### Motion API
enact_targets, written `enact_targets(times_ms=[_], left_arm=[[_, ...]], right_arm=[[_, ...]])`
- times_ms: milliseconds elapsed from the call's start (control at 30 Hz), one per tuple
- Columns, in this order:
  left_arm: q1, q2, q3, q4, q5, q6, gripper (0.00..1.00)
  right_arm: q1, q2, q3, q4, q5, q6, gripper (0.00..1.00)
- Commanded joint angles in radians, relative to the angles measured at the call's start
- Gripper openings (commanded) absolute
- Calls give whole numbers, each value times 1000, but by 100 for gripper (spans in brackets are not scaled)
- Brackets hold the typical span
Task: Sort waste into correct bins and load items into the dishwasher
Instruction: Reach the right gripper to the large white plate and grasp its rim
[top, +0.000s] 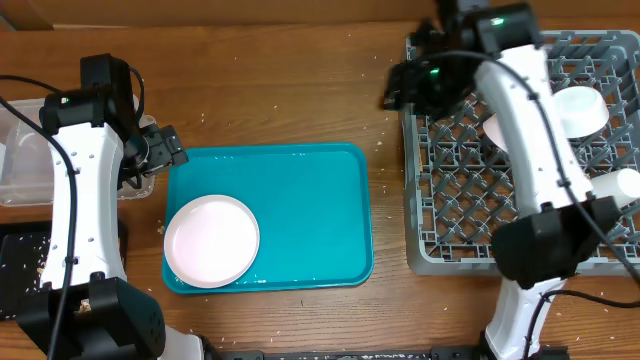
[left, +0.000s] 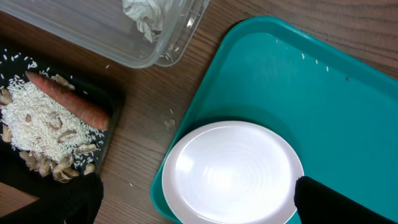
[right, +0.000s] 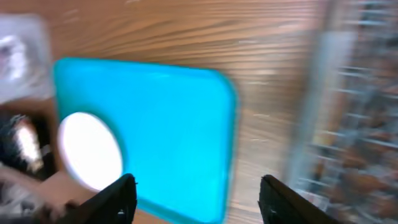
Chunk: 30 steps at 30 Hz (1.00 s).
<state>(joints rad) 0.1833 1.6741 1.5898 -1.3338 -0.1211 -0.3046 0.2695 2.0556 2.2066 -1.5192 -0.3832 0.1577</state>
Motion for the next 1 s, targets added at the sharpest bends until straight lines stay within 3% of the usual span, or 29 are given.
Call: enact_targets(times_ms=[0, 200, 467, 733, 967], left_arm=[[0, 3, 0, 1, -9, 2, 100], [0, 3, 0, 1, -9, 2, 100], [0, 3, 0, 1, -9, 2, 100], [-1, 3, 0, 2, -9, 2, 100], [0, 3, 0, 2, -9, 2, 100]], right_arm=[[164, -16, -21, 63, -31, 112, 67], [456, 61, -169, 246, 142, 294, 63], [667, 172, -225, 341, 252, 404, 58], [746, 251, -227, 367, 307, 532, 51], [735, 266, -290, 396, 339, 550, 51]])
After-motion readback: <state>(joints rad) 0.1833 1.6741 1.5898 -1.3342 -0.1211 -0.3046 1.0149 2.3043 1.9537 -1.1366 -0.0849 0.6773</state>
